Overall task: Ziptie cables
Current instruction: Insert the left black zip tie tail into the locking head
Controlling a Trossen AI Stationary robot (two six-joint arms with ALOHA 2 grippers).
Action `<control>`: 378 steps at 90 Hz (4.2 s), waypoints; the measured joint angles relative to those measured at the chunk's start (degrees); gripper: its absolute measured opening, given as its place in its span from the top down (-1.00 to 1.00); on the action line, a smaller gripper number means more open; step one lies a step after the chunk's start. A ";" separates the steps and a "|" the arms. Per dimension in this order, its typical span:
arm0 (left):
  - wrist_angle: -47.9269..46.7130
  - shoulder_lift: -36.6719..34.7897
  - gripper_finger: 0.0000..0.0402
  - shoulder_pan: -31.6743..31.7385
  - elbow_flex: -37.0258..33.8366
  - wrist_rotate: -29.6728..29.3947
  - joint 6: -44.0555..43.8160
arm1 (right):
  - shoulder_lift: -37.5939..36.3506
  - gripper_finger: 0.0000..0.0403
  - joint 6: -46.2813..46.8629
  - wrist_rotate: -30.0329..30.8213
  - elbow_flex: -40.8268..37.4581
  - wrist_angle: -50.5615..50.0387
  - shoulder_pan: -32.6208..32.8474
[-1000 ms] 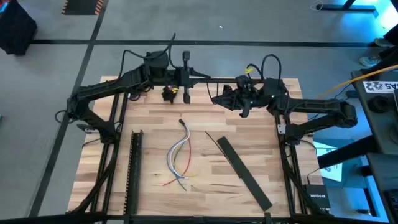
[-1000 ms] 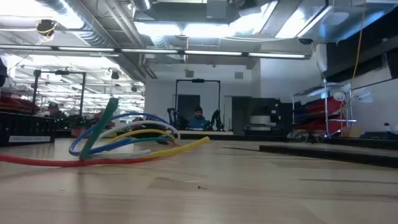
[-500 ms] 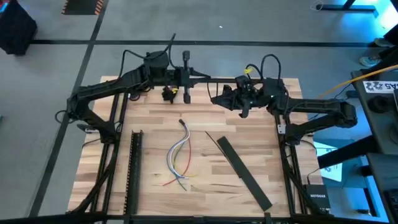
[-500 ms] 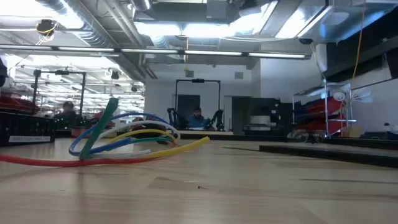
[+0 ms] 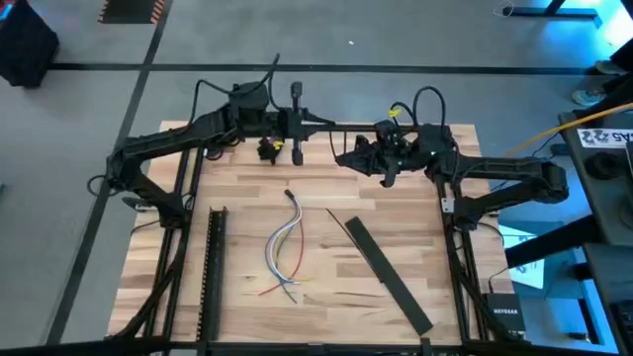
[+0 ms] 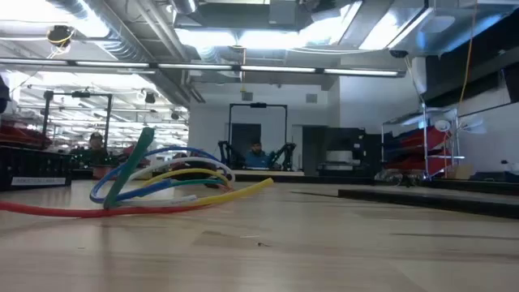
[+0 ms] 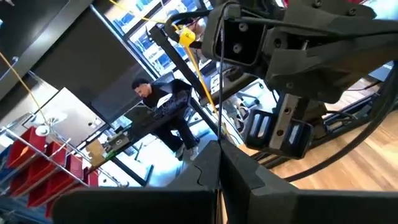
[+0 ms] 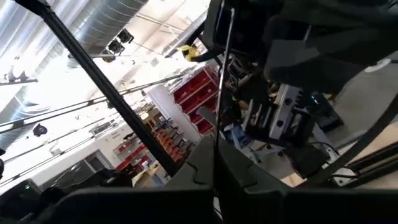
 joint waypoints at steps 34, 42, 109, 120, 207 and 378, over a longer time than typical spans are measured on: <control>0.12 -0.02 1.00 -0.37 0.00 -0.02 1.66 | 0.00 1.00 1.71 -0.36 0.00 -0.07 -0.46; 0.54 -0.20 1.00 -0.65 0.00 -0.05 3.02 | 0.00 1.00 3.31 -0.38 0.00 -1.09 -0.44; -3.15 -0.50 1.00 -0.30 0.02 -2.75 7.31 | -0.86 1.00 7.42 -4.41 -0.02 -0.72 -0.35; -2.99 -0.50 1.00 -0.30 0.02 -2.75 7.31 | -1.55 1.00 7.40 -4.54 -0.02 -0.72 -0.35; -1.03 -0.48 1.00 -3.53 0.04 -1.92 10.06 | -1.84 1.00 7.97 -1.34 -0.02 -5.86 -0.33; -2.91 1.60 1.00 -4.72 0.04 -8.74 4.65 | -6.19 1.00 16.60 -9.91 0.00 -11.63 -0.26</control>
